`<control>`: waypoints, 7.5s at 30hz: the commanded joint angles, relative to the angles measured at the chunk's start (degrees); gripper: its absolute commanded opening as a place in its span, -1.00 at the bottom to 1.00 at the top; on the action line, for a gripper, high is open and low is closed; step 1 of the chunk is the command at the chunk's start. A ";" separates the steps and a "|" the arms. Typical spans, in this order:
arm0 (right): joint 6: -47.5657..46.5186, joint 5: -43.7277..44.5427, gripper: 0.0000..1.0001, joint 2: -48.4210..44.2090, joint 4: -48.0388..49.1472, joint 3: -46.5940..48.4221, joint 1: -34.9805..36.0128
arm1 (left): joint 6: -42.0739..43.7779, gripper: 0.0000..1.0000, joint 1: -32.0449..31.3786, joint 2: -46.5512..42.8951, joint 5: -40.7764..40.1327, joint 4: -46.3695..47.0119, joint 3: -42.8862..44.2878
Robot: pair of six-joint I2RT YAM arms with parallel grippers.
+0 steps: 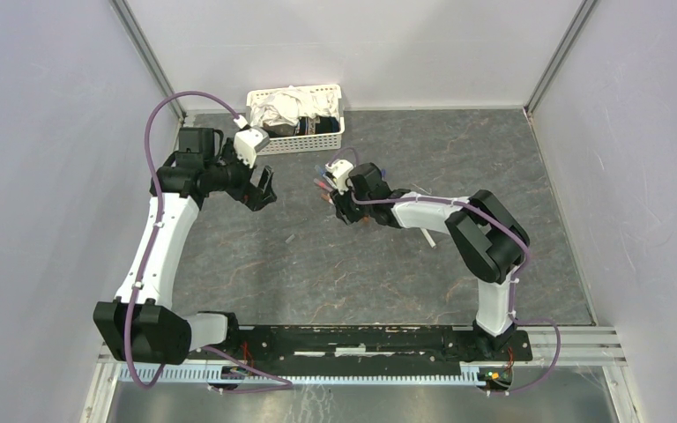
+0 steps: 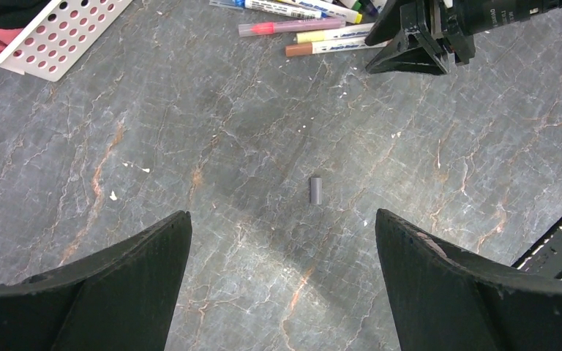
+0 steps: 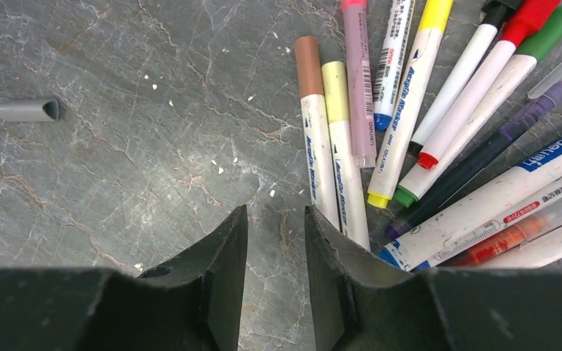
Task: Open the pen caps
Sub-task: Pick up the pen from the center of the board, then open the pen cap from the pen, then place the pen cap at the center of the board, then place the pen at the center of the board, then pick up the pen from the center of the board.
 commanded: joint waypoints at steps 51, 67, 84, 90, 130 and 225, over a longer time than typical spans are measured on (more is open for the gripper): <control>-3.48 -45.61 -1.00 -10.53 -2.92 -5.04 -0.32 | 36.68 0.90 -7.53 1.84 16.84 -10.48 -12.58; -2.17 -46.89 -1.00 -10.01 -3.54 -2.23 -0.37 | 43.03 0.33 -11.59 7.00 19.93 -15.40 -11.87; 8.17 -46.55 -0.35 -10.56 8.93 -6.45 1.41 | 41.71 -0.95 -13.43 6.44 23.24 -13.68 -13.30; 12.02 -46.58 -0.18 -6.92 13.35 -5.37 3.15 | 43.60 -0.95 -13.50 5.25 25.53 -17.93 -11.07; -1.52 -34.80 -1.00 -26.80 -5.65 -21.79 -6.33 | 58.67 -0.95 2.92 10.68 7.82 -25.07 2.22; -4.71 -0.81 0.01 0.79 -2.54 1.65 -3.57 | 4.26 1.00 -3.06 3.37 7.05 -1.13 0.97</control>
